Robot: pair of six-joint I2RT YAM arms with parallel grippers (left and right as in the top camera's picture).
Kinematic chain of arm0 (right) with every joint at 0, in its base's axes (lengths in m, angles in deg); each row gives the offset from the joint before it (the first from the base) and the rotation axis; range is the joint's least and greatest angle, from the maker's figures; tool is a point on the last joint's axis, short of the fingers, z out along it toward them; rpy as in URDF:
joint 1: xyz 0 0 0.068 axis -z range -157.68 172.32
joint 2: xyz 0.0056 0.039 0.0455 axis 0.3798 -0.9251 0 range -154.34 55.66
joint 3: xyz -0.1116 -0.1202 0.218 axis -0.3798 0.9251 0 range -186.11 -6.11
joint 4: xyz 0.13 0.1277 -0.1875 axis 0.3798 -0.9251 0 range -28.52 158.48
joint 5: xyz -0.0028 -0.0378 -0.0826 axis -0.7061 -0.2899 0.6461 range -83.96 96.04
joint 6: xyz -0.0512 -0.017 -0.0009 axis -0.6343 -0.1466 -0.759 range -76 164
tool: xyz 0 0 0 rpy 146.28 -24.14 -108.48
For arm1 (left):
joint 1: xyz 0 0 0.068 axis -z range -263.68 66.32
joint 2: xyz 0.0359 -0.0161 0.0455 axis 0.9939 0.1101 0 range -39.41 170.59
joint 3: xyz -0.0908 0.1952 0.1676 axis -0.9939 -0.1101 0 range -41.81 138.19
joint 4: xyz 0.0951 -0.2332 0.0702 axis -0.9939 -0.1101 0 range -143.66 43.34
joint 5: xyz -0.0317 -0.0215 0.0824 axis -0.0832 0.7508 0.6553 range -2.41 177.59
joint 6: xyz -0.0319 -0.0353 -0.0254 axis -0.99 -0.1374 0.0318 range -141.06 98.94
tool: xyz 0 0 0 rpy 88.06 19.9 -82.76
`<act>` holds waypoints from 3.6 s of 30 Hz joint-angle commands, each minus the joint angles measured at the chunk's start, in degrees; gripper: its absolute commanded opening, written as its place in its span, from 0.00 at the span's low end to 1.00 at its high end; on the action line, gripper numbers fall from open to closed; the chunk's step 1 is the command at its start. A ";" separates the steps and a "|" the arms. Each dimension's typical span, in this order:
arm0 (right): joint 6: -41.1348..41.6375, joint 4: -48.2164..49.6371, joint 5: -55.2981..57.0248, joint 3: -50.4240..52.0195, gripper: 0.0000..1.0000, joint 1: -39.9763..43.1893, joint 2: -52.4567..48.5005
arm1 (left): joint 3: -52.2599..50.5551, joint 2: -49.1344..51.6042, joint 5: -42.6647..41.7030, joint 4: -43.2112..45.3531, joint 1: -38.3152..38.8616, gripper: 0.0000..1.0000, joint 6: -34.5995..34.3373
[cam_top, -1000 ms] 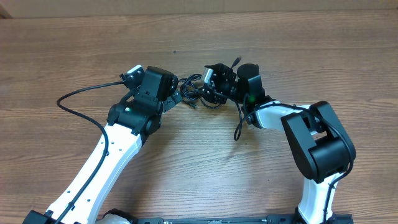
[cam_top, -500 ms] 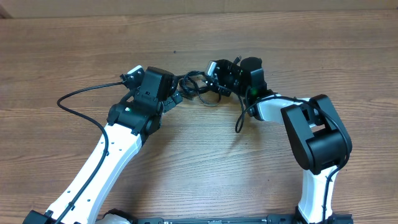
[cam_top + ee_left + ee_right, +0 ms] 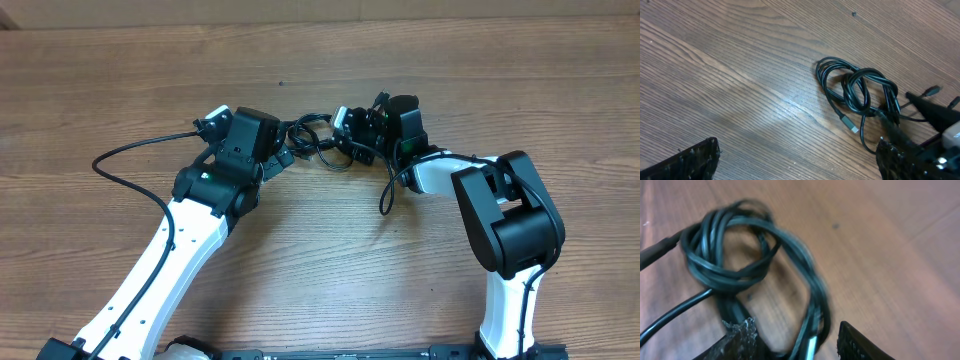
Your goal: Untangle cables
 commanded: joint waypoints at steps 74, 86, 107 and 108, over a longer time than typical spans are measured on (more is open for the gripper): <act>45.07 -55.93 2.01 -9.40 0.97 2.78 22.80 | 0.44 21.97 -9.35 7.48 0.02 0.90 -8.26; 45.07 -55.91 1.62 -9.40 0.97 3.02 22.77 | 0.44 25.77 -9.16 10.16 0.00 0.90 -8.26; 45.07 -55.95 1.42 -9.40 0.97 3.02 22.77 | 0.44 25.77 -9.35 -1.92 0.02 0.79 -2.36; 45.07 -55.95 1.42 -9.40 0.97 3.02 22.77 | 0.44 25.77 -9.35 -2.54 0.02 0.79 -1.99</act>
